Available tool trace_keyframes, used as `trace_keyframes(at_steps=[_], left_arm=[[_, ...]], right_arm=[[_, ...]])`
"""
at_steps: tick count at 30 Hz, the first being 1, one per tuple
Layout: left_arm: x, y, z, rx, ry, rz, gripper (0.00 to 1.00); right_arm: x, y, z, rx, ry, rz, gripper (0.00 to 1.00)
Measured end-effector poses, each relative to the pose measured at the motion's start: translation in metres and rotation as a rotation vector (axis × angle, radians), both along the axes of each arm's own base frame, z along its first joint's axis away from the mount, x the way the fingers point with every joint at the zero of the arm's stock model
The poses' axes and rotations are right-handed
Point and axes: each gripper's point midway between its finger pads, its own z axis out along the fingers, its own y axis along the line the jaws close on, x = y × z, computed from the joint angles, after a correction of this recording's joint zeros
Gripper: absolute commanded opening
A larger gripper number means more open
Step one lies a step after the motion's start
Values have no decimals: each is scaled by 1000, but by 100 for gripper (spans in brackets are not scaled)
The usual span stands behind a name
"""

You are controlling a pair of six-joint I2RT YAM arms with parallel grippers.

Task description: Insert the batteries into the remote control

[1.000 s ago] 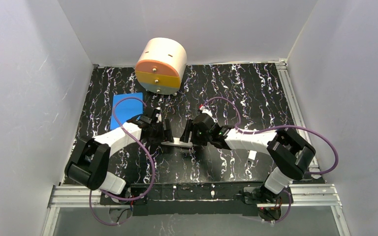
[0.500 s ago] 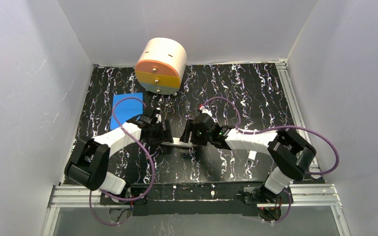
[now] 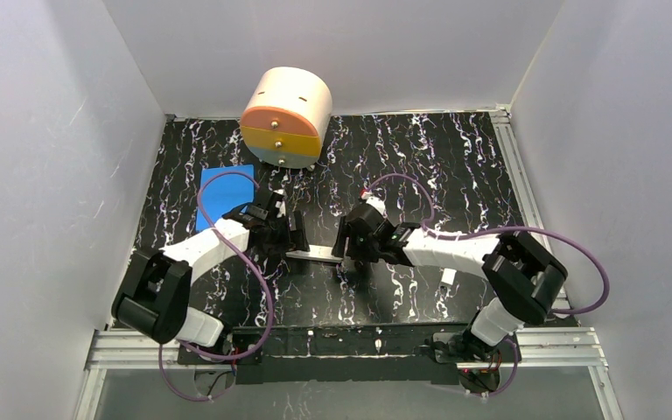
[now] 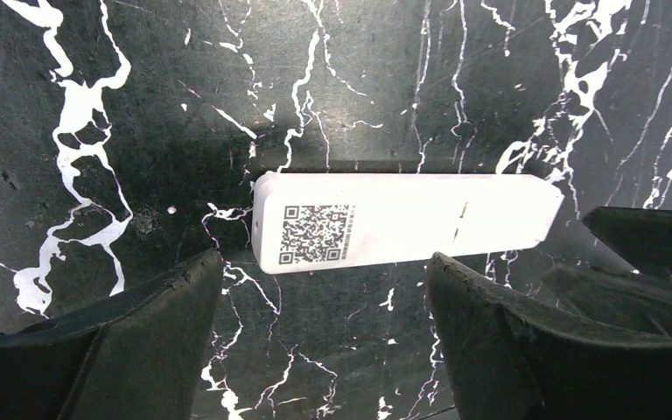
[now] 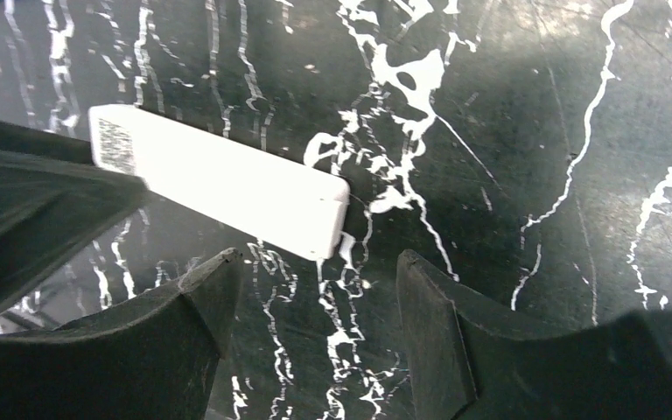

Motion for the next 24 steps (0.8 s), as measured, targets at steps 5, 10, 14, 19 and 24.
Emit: trace_keyframes(at_steps=[5, 10, 14, 19, 24], left_arm=[[5, -2, 9, -12, -30, -5, 82], [10, -4, 10, -6, -33, -3, 80], [10, -2, 4, 12, -13, 0, 80], [9, -1, 3, 16, -8, 0, 80], [9, -1, 1, 20, -3, -3, 80]], right_arm=[[-4, -5, -14, -48, 35, 3, 62], [0, 4, -15, -46, 42, 12, 52], [1, 8, -18, -48, 55, 15, 47], [1, 8, -22, -57, 66, 6, 40], [3, 11, -21, -51, 68, 0, 37]])
